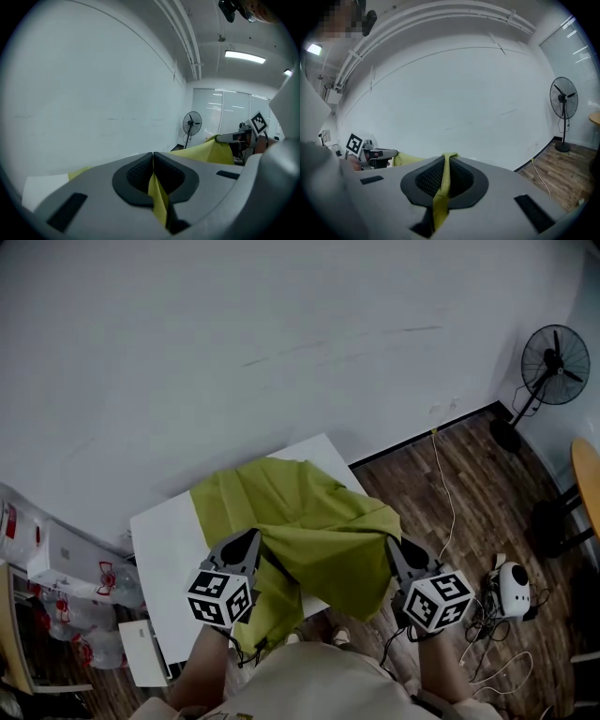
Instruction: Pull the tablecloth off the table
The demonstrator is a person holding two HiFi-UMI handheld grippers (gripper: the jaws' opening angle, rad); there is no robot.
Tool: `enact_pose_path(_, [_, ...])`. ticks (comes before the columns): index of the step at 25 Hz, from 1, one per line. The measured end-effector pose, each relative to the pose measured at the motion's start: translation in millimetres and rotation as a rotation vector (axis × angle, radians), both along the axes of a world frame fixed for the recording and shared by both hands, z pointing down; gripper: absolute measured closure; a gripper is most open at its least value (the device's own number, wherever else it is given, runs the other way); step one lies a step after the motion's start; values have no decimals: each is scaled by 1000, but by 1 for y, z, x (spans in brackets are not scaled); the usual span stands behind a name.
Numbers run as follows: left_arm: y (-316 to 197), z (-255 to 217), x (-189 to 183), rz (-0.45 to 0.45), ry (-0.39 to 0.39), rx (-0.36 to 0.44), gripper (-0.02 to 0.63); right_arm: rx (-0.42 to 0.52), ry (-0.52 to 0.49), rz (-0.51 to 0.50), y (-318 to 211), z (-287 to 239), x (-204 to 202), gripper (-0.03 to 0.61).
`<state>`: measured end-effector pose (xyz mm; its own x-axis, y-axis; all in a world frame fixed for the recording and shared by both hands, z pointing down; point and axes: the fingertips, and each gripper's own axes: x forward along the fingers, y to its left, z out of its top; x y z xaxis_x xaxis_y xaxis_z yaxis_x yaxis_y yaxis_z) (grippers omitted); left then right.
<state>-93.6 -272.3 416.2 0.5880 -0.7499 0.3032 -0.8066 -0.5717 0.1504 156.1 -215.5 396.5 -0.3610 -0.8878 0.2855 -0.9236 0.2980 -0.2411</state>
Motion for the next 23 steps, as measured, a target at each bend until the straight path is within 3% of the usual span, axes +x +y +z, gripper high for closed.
enact_pose_path(10, [9, 15, 2, 0, 10, -52, 592, -21, 41, -18, 3, 11, 2, 540])
enact_pose_path(23, [14, 14, 7, 10, 1, -55, 591, -24, 45, -11, 7, 11, 8, 540])
